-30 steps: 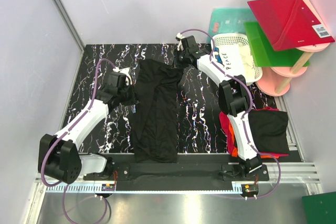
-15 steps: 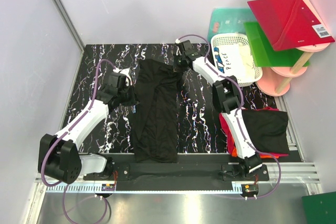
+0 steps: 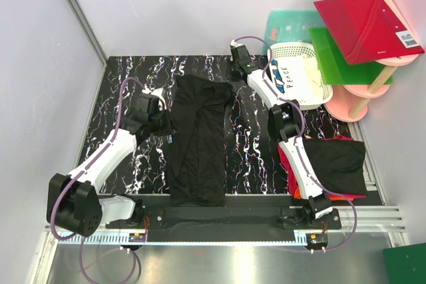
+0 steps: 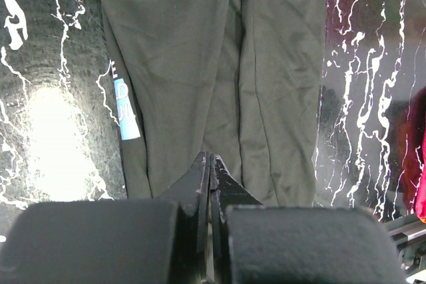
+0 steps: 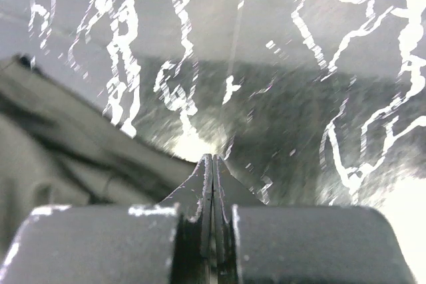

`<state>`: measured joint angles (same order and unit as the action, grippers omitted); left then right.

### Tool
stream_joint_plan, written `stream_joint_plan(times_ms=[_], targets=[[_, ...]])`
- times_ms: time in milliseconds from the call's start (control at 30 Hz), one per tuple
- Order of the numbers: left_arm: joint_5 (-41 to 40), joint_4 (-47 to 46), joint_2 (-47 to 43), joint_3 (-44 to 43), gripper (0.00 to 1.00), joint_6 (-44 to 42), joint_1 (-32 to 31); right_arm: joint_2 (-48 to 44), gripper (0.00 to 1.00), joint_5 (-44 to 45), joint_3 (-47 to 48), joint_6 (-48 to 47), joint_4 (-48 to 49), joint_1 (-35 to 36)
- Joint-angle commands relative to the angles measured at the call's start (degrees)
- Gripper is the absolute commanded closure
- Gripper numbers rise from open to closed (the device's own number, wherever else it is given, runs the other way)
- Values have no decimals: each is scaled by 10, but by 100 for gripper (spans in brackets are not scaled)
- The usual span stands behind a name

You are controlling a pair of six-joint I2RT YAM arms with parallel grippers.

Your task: Fold and stack the t-shirts

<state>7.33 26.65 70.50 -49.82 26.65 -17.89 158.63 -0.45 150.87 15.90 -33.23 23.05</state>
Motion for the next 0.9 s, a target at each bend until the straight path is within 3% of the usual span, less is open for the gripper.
stream_joint_plan(times_ms=[0,100,333,533,700,867], targets=[[9,-21,-28,8,100,3,3,7,100,15,33,-9,37,-9],[11,-24,-33,10,100,3,3,-31,100,-9,-10,-17,55,-10],[31,-40,-54,38,100,11,2,-226,100,-3,-280,-39,214,-3],[37,-44,-59,55,100,16,0,-346,100,-16,-398,-38,232,16],[42,-52,-48,65,100,21,-4,-374,100,-43,-459,-31,230,37],[42,-62,-36,76,100,26,-7,-338,100,-80,-454,-26,200,66]])
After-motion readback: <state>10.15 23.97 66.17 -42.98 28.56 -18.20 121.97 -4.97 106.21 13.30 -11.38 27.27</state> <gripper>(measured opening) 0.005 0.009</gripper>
